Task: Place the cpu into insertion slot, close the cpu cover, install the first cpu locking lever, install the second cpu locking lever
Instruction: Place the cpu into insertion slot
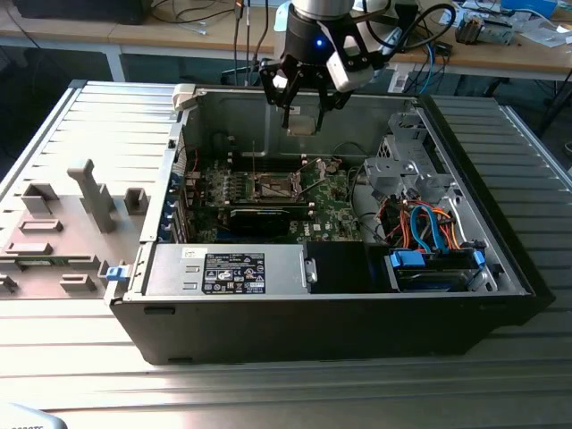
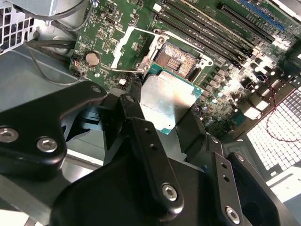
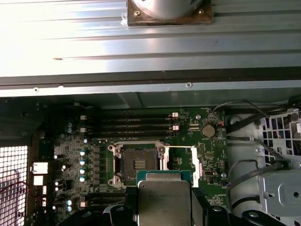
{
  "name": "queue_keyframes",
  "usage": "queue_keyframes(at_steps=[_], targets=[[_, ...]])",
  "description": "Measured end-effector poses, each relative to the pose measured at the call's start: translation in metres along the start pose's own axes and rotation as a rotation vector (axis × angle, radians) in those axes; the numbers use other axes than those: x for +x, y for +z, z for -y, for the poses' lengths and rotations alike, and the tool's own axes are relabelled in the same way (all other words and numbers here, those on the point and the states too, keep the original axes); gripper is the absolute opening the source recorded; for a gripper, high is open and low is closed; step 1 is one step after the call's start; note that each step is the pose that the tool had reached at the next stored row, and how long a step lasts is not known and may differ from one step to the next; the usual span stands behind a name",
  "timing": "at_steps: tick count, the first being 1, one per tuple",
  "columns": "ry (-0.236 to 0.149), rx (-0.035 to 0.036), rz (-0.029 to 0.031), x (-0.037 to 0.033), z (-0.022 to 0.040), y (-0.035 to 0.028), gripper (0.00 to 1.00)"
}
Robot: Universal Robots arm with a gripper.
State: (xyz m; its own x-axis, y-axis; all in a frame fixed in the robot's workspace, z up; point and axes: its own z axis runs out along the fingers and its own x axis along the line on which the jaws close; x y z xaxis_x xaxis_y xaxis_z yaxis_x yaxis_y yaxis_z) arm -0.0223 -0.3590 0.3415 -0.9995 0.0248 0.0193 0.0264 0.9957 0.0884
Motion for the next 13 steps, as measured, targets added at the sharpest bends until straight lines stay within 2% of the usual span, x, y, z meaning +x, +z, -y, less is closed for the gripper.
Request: queue_keyframes(at_steps=[13], targets=[[0.000,0.0000,0.0000,-0.0001,0.0003,0.0033,0.54]])
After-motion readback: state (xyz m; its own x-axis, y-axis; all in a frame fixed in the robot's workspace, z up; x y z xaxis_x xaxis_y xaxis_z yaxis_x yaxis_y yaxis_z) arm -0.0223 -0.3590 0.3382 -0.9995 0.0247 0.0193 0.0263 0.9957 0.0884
